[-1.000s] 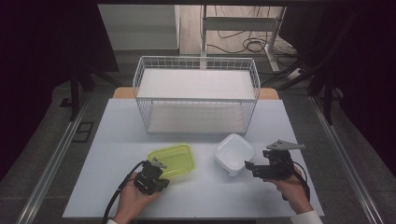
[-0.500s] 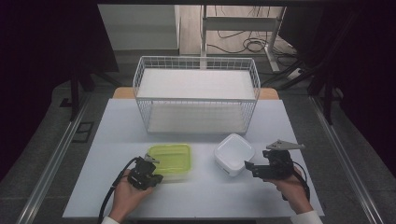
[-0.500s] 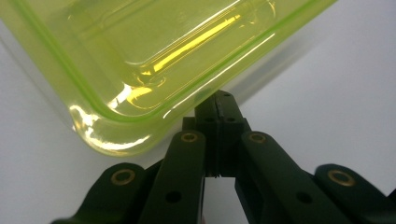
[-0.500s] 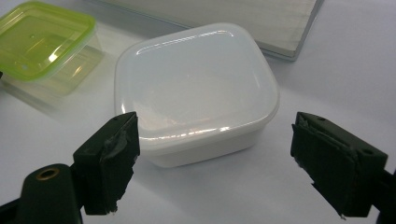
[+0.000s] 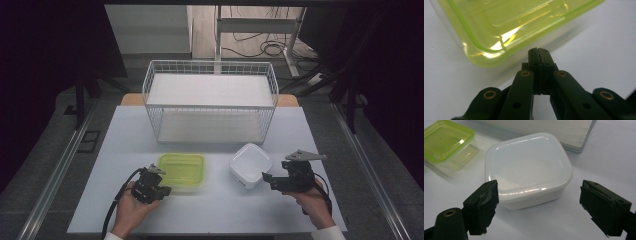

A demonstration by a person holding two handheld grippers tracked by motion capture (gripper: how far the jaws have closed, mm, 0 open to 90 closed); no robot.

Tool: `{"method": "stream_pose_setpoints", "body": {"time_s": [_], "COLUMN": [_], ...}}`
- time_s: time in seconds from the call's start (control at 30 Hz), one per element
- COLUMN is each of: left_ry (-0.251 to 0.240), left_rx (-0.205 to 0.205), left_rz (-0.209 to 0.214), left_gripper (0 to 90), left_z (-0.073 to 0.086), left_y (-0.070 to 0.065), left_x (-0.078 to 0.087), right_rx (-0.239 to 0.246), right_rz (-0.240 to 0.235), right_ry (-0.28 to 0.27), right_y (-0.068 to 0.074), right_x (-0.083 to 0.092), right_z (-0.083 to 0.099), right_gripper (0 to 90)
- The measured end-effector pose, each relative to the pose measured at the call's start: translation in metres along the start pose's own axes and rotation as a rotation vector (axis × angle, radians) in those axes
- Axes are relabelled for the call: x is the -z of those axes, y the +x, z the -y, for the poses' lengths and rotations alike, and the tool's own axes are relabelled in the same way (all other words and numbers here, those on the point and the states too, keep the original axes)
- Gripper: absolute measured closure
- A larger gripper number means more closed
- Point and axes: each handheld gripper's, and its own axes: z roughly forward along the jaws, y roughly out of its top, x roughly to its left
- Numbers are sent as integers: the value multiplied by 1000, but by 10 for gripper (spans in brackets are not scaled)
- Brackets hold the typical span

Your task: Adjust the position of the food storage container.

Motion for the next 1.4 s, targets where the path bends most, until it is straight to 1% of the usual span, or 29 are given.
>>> {"method": "stream_pose_setpoints", "body": {"time_s": [0.03, 0.07, 0.1, 0.13, 0.17, 0.2, 0.23, 0.27, 0.33, 0.37, 0.4, 0.43, 0.47, 0.5, 0.53, 0.57, 0.6, 0.63, 0.67, 0.7, 0.8, 0.9, 0.93, 1.03, 1.17, 1.27, 1.4], "left_ry": [0, -21, -21, -54, -54, -97, -97, -144, -182, -182, -210, -227, -234, -238, -247, -247, -264, -276, -286, -293, -297, -289, -282, -275, -281, -282, -283], "left_rx": [0, -6, -6, -10, -10, -3, -3, 13, 32, 32, 48, 60, 62, 61, 81, 81, 100, 115, 130, 142, 165, 166, 160, 150, 165, 172, 183], "left_rz": [0, 25, 25, 32, 32, 32, 32, 17, 10, 10, 4, -2, -13, -31, -42, -42, -44, -47, -50, -54, -56, -49, -49, -52, -48, -52, -46], "left_gripper": [899, 899, 898, 897, 896, 894, 890, 883, 853, 818, 818, 713, 713, 644, 468, 422, 422, 341, 341, 316, 266, 256, 250, 236, 225, 221, 216], "left_z": [0, 1, 1, 1, 1, -1, -1, -1, -1, -1, -1, -1, -1, -1, -1, -1, 0, 1, 2, 3, 6, 6, 5, 5, 5, 5, 6], "left_y": [0, -6, -6, -9, -9, -10, -10, -8, -6, -6, -3, 0, 2, 5, 12, 12, 17, 21, 24, 27, 33, 33, 32, 31, 34, 36, 38], "left_x": [0, 8, 8, 17, 17, 27, 27, 36, 42, 42, 46, 50, 52, 56, 63, 63, 67, 70, 72, 74, 73, 71, 68, 67, 68, 68, 68], "right_rx": [0, 0, 0, -2, -3, -3, -2, 0, -3, -3, -4, -14, -14, -14, -20, -20, -22, -24, -27, -31, -30, -35, -46, -53, -66, -69, -69], "right_rz": [0, 1, 1, 2, 3, 4, 5, 6, 2, 2, -4, -14, -14, -15, -21, -21, -23, -29, -36, -40, -55, -60, -70, -76, -94, -101, -113], "right_ry": [0, -2, -2, -4, -5, -7, -11, -15, -27, -27, -36, -56, -56, -64, -84, -84, -88, -93, -95, -94, -92, -100, -108, -117, -123, -123, -115], "right_y": [0, 0, 0, 0, 0, 0, 1, 1, 2, 2, 2, 4, 4, 5, 7, 7, 8, 8, 9, 10, 13, 15, 16, 16, 18, 20, 24], "right_x": [0, 1, 1, 1, 1, 1, 1, 2, 2, 2, 3, 5, 5, 5, 6, 6, 6, 7, 6, 6, 4, 4, 5, 7, 8, 7, 6], "right_z": [0, 0, 0, -1, -1, -1, -1, -2, -2, -2, -3, -4, -4, -5, -6, -6, -6, -7, -7, -7, -8, -8, -9, -9, -10, -11, -12], "right_gripper": [156, 156, 156, 156, 156, 156, 156, 156, 156, 156, 155, 151, 151, 147, 140, 140, 139, 139, 138, 138, 139, 148, 159, 169, 199, 202, 208]}}
